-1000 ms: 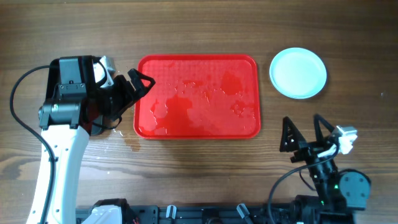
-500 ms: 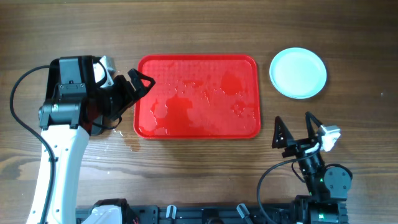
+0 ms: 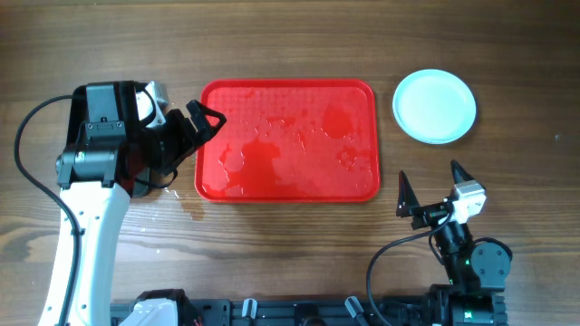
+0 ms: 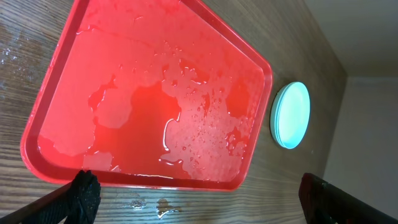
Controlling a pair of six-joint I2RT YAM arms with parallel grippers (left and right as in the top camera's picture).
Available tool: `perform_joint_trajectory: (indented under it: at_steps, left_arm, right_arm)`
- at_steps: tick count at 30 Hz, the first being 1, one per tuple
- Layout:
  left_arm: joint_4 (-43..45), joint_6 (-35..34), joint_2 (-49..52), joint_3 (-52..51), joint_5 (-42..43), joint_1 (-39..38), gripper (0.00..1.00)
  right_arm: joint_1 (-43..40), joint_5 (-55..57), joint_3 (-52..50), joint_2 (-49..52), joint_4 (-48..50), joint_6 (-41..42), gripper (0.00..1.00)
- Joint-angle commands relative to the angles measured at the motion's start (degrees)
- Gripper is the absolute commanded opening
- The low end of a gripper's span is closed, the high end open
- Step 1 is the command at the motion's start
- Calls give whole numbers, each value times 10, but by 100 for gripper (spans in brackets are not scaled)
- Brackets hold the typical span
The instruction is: Clean dirty plates on tray and stack at the side
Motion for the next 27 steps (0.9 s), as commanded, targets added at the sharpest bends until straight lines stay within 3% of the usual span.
perform_joint_trajectory:
  at_steps: [1, 22, 27]
  left_arm:
    - [0, 10, -4, -1, 9, -3, 100]
    - [0, 13, -4, -1, 7, -3, 100]
    - [-21, 28, -13, -1, -116, -1, 100]
  right_arm:
    - [13, 10, -1, -10, 2, -40, 100]
    - [28, 10, -1, -9, 3, -40, 100]
    - [28, 10, -1, -9, 3, -40, 100]
